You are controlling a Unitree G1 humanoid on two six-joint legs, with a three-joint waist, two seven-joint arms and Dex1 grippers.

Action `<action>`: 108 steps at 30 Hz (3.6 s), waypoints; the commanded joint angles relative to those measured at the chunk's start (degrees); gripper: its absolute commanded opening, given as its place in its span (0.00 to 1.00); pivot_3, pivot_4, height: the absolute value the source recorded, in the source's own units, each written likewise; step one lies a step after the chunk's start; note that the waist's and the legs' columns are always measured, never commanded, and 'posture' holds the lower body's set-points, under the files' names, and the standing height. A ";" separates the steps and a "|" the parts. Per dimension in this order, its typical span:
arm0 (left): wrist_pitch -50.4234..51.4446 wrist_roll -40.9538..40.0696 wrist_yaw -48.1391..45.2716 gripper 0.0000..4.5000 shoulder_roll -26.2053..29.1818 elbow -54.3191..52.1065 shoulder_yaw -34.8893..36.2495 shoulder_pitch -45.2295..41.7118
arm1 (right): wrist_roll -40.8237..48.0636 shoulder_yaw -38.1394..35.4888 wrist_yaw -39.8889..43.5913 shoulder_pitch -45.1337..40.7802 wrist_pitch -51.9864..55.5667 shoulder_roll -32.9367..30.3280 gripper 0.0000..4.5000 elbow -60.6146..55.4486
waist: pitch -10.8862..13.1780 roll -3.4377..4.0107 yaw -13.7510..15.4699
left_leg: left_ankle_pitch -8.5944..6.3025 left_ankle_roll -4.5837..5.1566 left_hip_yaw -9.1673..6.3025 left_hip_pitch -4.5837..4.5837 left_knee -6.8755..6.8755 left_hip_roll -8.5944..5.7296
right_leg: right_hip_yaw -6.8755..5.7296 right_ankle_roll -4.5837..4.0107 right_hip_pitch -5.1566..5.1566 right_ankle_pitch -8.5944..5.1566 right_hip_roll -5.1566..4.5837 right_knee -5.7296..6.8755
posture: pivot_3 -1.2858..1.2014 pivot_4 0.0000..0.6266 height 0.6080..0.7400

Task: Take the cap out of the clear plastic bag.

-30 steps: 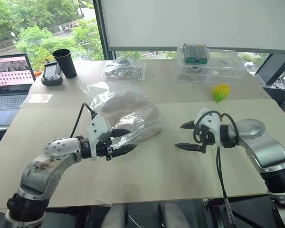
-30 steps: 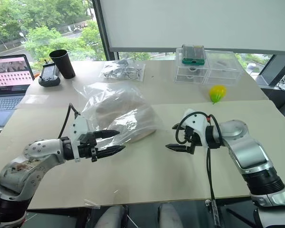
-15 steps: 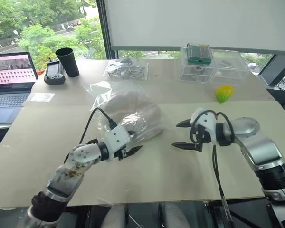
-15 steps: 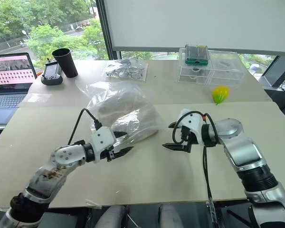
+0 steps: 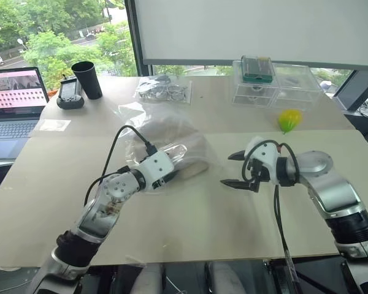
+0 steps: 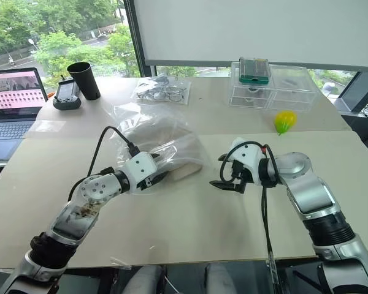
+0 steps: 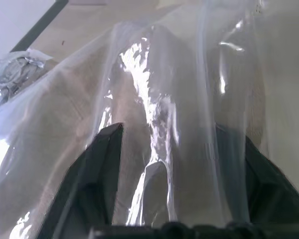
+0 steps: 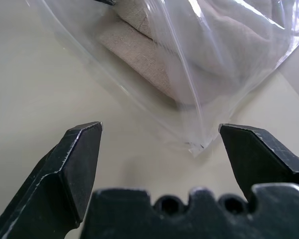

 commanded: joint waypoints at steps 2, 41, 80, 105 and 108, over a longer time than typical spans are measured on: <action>-0.52 -0.65 -0.19 0.19 -1.26 -0.37 2.31 -2.08 | 0.31 -2.52 -1.97 0.30 -0.03 0.47 1.00 -2.64 | 0.00 0.00 0.05 | 0.00 0.00 0.00 0.00 0.00 -0.01 | 0.00 0.00 0.01 0.00 -0.01 0.00 | 0.52 0.24 1.00; 5.23 -7.34 3.59 0.00 -10.10 10.43 10.45 -16.96 | -12.89 14.23 -25.07 -3.05 2.18 14.67 1.00 -15.55 | -0.01 -0.02 0.03 | 0.00 -0.01 -0.02 -0.02 0.01 -0.07 | 0.01 -0.31 -0.05 0.24 -0.02 0.02 | 0.52 0.24 1.00; 4.31 -7.37 4.87 0.00 -13.35 10.47 10.43 -18.34 | -43.12 18.48 -35.17 -5.78 -9.69 24.59 0.69 9.74 | -0.01 -0.02 -0.40 | 0.01 -0.02 -0.02 0.00 0.01 -0.08 | 0.03 -0.35 -0.06 0.29 0.00 0.06 | 0.52 0.24 1.00; 3.89 -6.66 4.90 0.00 -13.07 9.85 9.85 -17.43 | -40.74 15.85 -32.37 -3.76 -13.33 27.05 0.01 8.10 | -0.02 -0.02 -1.04 | 0.01 -0.02 -0.02 0.09 0.01 -0.07 | 0.04 -0.35 0.01 0.31 0.01 0.08 | 0.52 0.24 1.00; 3.85 -6.70 4.85 0.00 -13.00 9.77 9.86 -17.34 | -39.80 15.54 -31.54 -3.45 -13.47 27.27 0.01 7.24 | -0.02 -0.02 -1.30 | 0.00 -0.02 -0.02 0.10 0.01 -0.07 | 0.03 -0.35 0.01 0.31 0.01 0.09 | 0.52 0.24 1.00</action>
